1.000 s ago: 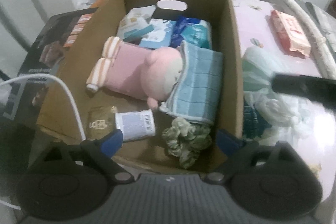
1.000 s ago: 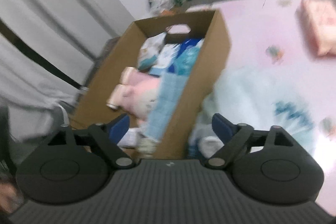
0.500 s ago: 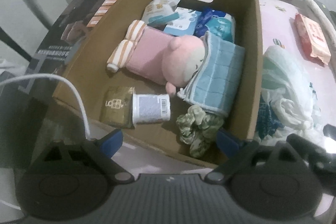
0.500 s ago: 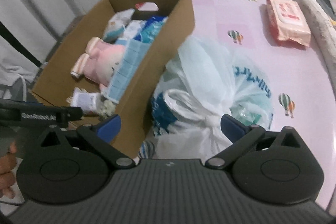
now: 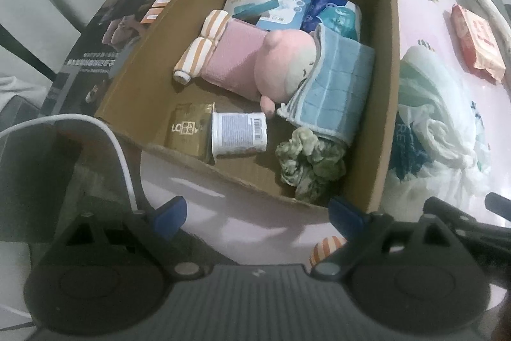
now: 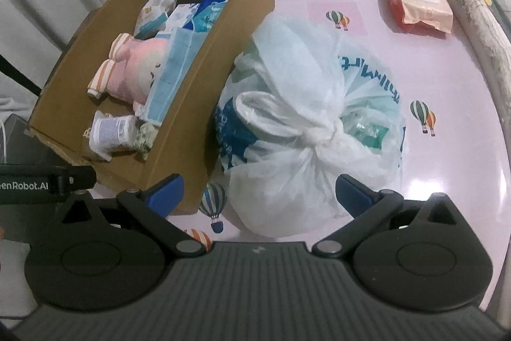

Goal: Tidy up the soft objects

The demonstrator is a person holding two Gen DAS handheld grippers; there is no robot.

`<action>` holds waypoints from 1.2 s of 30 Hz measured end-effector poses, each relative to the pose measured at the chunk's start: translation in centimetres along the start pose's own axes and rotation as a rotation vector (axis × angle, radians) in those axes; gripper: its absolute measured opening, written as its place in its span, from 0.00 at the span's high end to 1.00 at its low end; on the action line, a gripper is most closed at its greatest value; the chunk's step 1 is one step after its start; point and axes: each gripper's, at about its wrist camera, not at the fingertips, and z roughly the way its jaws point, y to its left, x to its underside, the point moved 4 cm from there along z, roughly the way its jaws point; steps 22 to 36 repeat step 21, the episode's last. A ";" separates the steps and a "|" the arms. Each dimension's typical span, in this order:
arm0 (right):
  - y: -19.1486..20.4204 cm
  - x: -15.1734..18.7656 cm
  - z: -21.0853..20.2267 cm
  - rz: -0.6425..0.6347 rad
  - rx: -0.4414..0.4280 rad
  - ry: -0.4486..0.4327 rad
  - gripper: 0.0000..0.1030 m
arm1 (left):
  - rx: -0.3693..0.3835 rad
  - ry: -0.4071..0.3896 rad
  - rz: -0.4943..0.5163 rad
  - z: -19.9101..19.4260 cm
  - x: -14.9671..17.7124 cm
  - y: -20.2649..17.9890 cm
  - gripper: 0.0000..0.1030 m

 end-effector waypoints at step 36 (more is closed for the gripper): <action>0.5 0.6 0.1 -0.017 -0.009 0.025 0.01 | 0.000 0.029 0.020 0.4 0.5 0.2 0.06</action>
